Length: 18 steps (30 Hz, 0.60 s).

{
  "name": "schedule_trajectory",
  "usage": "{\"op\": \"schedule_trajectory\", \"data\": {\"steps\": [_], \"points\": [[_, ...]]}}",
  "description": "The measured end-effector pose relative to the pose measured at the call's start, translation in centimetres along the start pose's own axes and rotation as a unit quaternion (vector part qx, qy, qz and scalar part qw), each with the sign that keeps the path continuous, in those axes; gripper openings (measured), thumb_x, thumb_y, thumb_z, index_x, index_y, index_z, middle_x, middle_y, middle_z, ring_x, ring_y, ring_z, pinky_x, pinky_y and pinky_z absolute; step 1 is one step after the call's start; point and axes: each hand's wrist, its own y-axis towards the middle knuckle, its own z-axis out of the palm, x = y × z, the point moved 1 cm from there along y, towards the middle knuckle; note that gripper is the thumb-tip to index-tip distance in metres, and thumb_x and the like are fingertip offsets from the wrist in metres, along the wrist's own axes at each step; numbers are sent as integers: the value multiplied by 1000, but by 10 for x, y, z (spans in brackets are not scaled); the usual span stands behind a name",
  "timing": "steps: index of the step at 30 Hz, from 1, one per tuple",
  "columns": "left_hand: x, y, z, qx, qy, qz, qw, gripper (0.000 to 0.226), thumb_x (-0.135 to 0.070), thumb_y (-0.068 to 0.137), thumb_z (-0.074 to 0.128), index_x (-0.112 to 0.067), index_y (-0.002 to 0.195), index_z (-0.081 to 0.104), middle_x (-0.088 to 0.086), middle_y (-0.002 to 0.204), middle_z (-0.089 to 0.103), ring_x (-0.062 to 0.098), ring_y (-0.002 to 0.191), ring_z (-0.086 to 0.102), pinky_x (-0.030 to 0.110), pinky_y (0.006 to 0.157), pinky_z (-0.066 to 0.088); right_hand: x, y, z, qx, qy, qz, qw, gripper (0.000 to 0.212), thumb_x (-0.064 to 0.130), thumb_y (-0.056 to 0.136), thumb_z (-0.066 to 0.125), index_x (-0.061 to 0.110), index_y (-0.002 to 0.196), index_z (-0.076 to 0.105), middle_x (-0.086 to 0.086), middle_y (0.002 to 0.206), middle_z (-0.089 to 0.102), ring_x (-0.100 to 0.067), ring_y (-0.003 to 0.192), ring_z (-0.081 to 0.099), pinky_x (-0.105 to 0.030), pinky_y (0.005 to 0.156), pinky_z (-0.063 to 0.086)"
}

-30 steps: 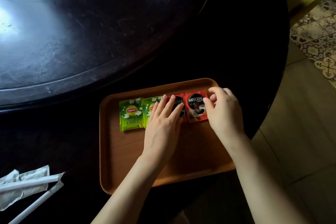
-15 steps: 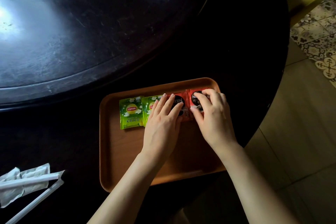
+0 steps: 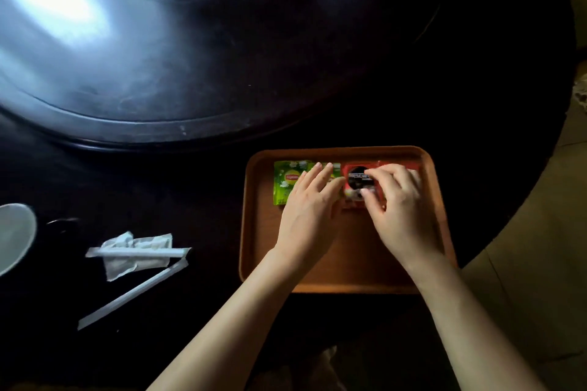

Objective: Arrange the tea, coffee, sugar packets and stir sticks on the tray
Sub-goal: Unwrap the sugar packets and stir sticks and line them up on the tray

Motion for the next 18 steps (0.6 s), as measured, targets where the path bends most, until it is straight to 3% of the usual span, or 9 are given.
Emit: {"op": "schedule_trajectory", "data": {"steps": [3,8,13,16,18], "points": [[33,-31,-34,-10,-17,-46,999,49,-30,80,38,-14,119,61,11,134,56,28,130,46,39,110,35,42,-3,12,76,51,-50,995,26,19,79,59,9,103,65,-10,102,66,-30,98,56,-37,90,45],[101,-93,-85,-86,-16,-182,979,32,-13,83,52,-8,111,66,15,124,62,32,119,55,34,102,37,116,-3,38,181,76,-133,971,26,23,75,54,9,94,67,-11,94,68,-34,90,59,-40,83,50],[153,-146,-115,-148,0,-328,933,39,-1,82,58,-4,121,59,13,130,57,30,124,49,39,103,38,188,-4,69,306,75,-180,932,28,24,89,52,12,113,58,-8,116,60,-27,111,49,-40,98,41],[169,-147,-114,-100,12,-331,938,44,3,81,56,-4,124,57,17,132,55,33,128,45,40,108,33,210,-3,87,353,62,-164,919,29,25,91,50,12,116,56,-7,120,57,-25,115,47,-40,100,39],[173,-139,-107,-74,42,-295,952,38,3,78,57,-4,115,63,19,124,61,39,122,50,44,101,41,214,-7,98,370,63,-148,915,30,24,91,50,11,117,55,-8,120,55,-26,114,48,-40,98,42]]}}
